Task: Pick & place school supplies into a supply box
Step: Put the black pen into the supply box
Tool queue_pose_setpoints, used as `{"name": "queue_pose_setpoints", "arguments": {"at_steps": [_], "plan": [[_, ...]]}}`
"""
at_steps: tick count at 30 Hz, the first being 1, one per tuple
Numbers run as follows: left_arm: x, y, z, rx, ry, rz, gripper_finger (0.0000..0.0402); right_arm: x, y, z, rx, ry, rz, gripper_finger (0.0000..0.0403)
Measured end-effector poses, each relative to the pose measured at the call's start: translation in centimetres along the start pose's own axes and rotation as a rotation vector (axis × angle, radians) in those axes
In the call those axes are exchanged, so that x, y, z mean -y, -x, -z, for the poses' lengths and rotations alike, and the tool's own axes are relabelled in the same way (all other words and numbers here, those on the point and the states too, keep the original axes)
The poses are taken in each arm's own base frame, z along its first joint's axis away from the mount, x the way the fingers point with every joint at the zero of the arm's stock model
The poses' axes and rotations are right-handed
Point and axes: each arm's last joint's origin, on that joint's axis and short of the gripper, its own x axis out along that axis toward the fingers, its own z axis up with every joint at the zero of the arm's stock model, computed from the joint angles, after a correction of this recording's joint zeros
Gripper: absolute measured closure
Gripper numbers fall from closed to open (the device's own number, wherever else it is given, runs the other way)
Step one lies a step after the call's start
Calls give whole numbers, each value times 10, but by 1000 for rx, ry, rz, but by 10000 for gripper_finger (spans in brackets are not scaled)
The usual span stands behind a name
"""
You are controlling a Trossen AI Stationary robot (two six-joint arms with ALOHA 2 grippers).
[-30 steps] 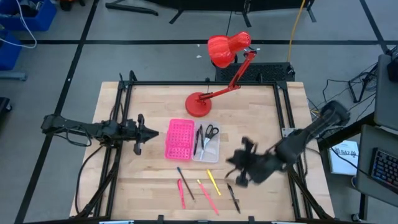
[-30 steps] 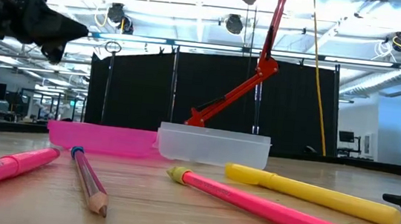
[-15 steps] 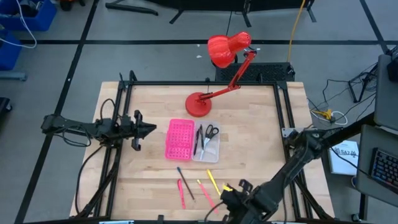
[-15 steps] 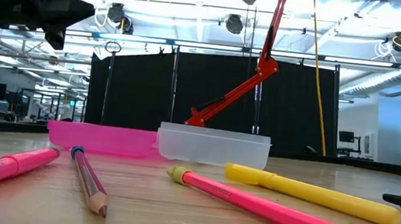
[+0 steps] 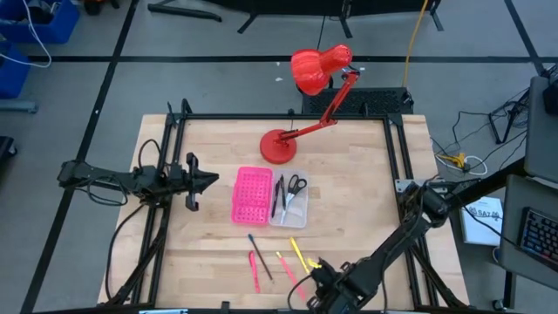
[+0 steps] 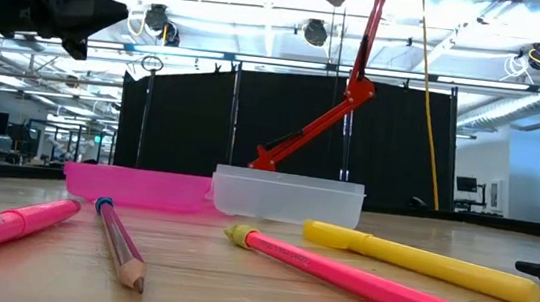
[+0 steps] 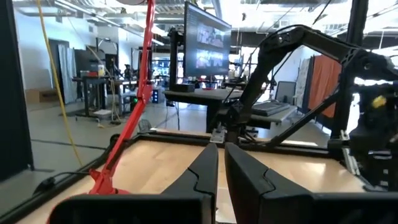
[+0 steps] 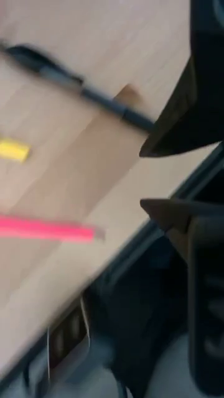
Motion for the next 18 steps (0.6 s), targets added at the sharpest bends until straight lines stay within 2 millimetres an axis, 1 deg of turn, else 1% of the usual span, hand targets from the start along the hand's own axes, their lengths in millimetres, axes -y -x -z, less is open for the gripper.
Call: {"name": "queue_pose_setpoints", "arguments": {"at_steps": [5, 8, 12, 18], "plan": [[0, 0, 0, 4, -4, 0, 364, 21, -22, -3, -68, -46, 90, 222], [0, 0, 0, 4, -4, -1, 364, 33, -33, -5, -72, -59, 135, 199], [0, 0, 0, 5, -4, -1, 364, 45, -44, -12, -52, -78, 151, 188], [0, 0, -1, 5, -3, -1, 364, 62, -57, -21, -64, -80, 195, 198]]}}
